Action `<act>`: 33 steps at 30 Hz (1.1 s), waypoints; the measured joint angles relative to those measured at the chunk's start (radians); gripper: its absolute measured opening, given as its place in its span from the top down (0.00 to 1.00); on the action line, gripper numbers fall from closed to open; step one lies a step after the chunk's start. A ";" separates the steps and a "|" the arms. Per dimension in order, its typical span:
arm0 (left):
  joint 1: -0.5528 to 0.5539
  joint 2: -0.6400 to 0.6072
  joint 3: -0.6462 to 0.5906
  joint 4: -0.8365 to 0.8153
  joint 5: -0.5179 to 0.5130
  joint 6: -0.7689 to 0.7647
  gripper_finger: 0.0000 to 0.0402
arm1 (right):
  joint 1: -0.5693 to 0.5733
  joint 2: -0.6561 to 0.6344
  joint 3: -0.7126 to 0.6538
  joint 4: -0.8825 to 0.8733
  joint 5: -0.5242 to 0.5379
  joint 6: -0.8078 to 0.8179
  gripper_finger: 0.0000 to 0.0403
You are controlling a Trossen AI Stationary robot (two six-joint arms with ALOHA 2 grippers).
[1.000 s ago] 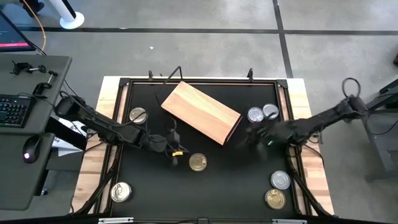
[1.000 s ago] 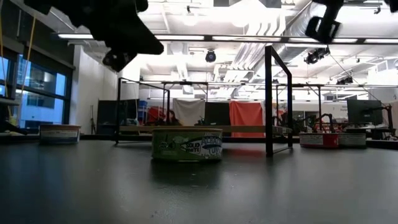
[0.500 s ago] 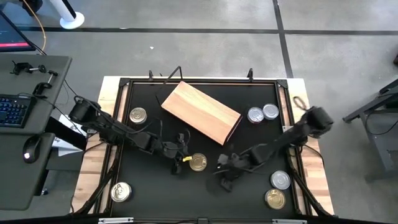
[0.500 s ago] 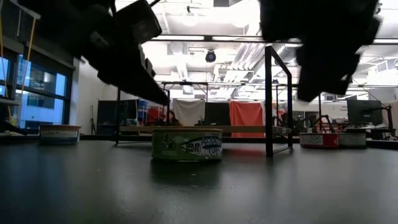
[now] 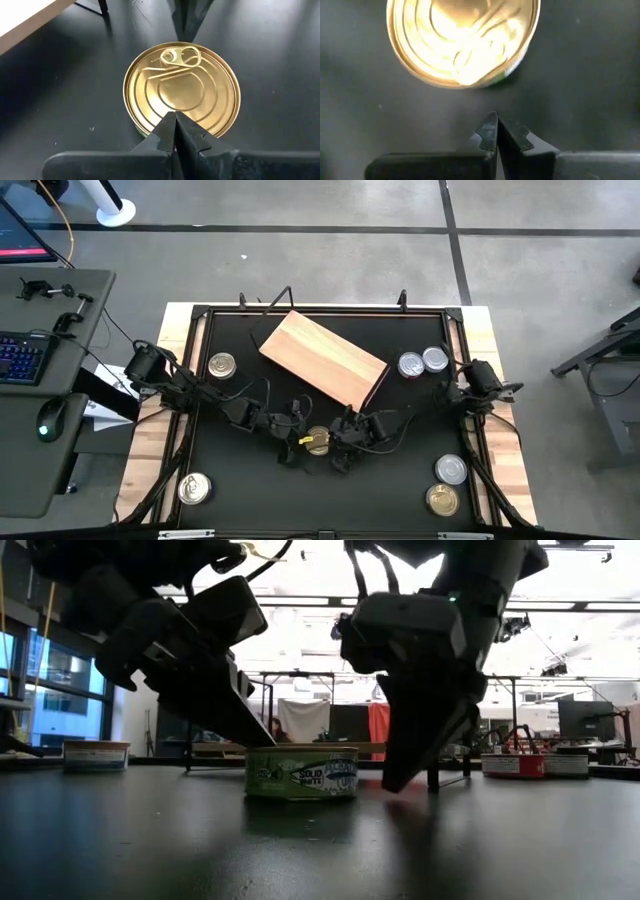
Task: Stack canned seafood by type on shelf
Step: Put the top green tuna can on the shelf
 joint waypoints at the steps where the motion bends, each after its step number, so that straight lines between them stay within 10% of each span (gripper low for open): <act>1: 0.000 0.002 0.001 0.002 0.000 0.000 1.00 | -0.002 0.000 -0.001 -0.006 0.000 -0.011 1.00; 33: -0.007 -0.016 -0.002 -0.071 0.007 -0.104 1.00 | -0.014 -0.003 0.248 -0.055 0.074 -0.391 1.00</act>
